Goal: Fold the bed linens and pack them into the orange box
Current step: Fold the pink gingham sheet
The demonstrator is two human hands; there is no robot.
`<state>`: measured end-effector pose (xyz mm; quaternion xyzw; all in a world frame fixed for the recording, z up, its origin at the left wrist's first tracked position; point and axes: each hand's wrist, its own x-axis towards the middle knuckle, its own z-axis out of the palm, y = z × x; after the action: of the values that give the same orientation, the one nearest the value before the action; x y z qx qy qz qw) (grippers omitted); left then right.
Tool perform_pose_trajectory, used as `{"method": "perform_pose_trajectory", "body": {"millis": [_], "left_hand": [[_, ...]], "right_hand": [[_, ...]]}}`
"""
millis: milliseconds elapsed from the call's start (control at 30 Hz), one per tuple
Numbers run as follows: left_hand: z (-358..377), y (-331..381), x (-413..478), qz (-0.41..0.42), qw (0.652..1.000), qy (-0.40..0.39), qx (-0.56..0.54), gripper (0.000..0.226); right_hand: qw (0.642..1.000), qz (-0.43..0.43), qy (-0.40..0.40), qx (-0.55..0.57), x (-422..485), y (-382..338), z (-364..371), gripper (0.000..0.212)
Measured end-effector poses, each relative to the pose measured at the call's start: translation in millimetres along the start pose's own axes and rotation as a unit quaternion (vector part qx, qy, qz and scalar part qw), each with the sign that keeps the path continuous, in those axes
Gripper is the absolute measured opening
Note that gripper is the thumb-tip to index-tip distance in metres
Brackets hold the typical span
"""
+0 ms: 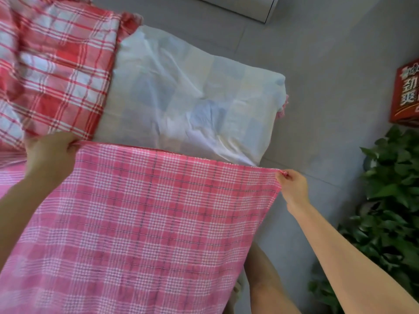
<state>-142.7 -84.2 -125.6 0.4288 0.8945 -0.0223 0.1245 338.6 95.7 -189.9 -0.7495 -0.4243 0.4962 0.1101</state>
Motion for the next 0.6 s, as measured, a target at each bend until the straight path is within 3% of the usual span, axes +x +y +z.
{"method": "perform_pose_trajectory", "body": {"millis": [67, 133, 200, 267, 367, 400, 467, 533, 600], "left_hand": [[-2, 11, -4, -0.011, 0.999, -0.012, 0.032, 0.021], [-7, 20, -7, 0.000, 0.999, -0.020, 0.042, 0.014], [-15, 17, -8, -0.002, 0.999, -0.036, 0.024, 0.013], [-21, 7, -9, 0.008, 0.998, -0.056, 0.018, 0.014], [-30, -9, -15, 0.016, 0.997, -0.073, 0.011, 0.038], [-35, -17, -17, 0.023, 0.996, -0.079, 0.015, 0.048], [-44, -36, -23, 0.045, 0.994, -0.099, 0.030, 0.045], [-52, -52, -25, 0.034, 0.984, -0.165, 0.059, 0.036], [-56, -80, -32, 0.002, 0.979, -0.201, 0.045, 0.045]], "right_hand": [[0.997, 0.007, -0.023, -0.074, 5, -4, 12, 0.025], [0.964, -0.027, -0.003, -0.266, -1, -13, 11, 0.002], [0.879, -0.166, 0.108, -0.433, -18, -32, 12, 0.029], [0.828, -0.349, 0.154, -0.410, -54, -67, 29, 0.031], [0.804, -0.493, -0.021, -0.331, -113, -117, 92, 0.024], [0.782, -0.529, -0.082, -0.319, -131, -132, 122, 0.023], [0.733, -0.572, -0.188, -0.318, -164, -155, 184, 0.024], [0.690, -0.589, -0.252, -0.337, -191, -176, 237, 0.026], [0.655, -0.602, -0.287, -0.355, -217, -195, 288, 0.023]]}}
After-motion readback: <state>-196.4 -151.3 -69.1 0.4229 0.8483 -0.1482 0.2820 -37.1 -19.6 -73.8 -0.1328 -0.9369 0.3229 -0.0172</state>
